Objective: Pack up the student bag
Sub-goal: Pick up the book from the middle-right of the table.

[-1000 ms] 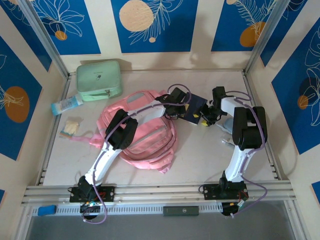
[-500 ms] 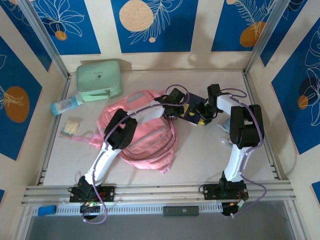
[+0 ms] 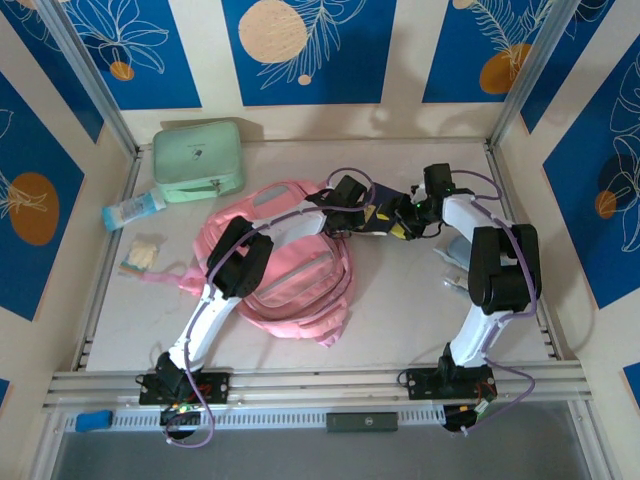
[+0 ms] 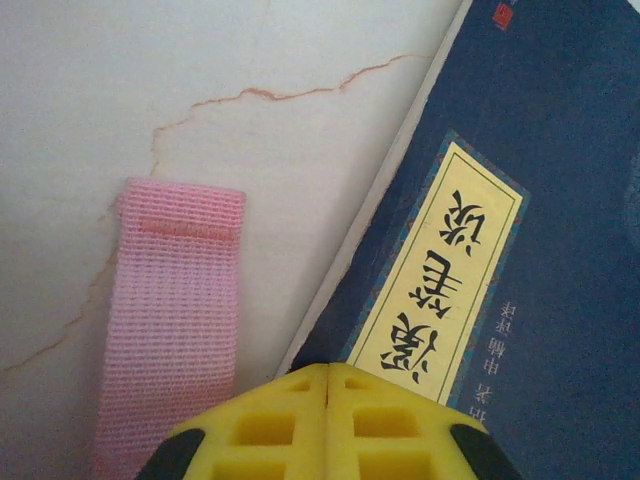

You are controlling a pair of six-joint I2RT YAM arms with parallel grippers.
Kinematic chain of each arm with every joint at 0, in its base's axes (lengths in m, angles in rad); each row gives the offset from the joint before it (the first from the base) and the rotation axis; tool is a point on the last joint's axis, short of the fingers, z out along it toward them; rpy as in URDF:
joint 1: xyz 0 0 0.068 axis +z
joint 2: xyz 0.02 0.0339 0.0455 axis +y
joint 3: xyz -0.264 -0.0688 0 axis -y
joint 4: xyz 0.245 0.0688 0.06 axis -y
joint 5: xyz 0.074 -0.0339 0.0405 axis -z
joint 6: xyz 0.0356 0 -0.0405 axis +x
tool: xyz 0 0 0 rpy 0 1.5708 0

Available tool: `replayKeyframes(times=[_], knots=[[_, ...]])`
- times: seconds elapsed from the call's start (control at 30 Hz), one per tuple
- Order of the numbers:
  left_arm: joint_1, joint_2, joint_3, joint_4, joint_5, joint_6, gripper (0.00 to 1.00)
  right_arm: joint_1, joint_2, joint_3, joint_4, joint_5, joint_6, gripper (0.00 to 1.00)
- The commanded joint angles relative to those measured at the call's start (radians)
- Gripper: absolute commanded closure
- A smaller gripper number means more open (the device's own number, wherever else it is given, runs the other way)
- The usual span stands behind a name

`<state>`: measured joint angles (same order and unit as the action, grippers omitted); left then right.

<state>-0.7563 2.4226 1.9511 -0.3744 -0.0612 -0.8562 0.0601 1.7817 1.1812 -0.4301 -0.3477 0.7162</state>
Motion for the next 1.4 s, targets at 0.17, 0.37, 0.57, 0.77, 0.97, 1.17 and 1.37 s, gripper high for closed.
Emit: replayKeyframes(times=[0.17,0.37,0.57,0.77,0.97,1.17,1.37], knots=[[0.002,0.067,-0.087,-0.12,0.028,-0.017,0.93,0.057,0.003,-0.006,0.211,-0.074,0.083,0.41],[0.003,0.066,-0.093,-0.112,0.033,-0.019,0.93,0.074,0.038,0.011,0.175,0.013,0.131,0.46],[0.004,0.055,-0.094,-0.104,0.038,-0.014,0.93,0.025,0.003,-0.03,0.128,0.056,0.133,0.64],[0.003,0.044,-0.078,-0.094,0.05,-0.016,0.93,0.004,0.02,-0.032,0.116,-0.001,0.134,0.86],[0.006,0.007,0.02,-0.132,0.078,0.003,0.81,-0.013,-0.064,-0.078,0.154,-0.043,0.167,0.95],[0.03,-0.192,0.001,-0.082,0.11,-0.011,0.59,-0.046,-0.256,-0.185,0.216,-0.057,0.226,0.99],[0.036,-0.508,-0.311,0.147,0.138,-0.13,0.43,-0.021,-0.466,-0.27,0.305,0.001,0.306,1.0]])
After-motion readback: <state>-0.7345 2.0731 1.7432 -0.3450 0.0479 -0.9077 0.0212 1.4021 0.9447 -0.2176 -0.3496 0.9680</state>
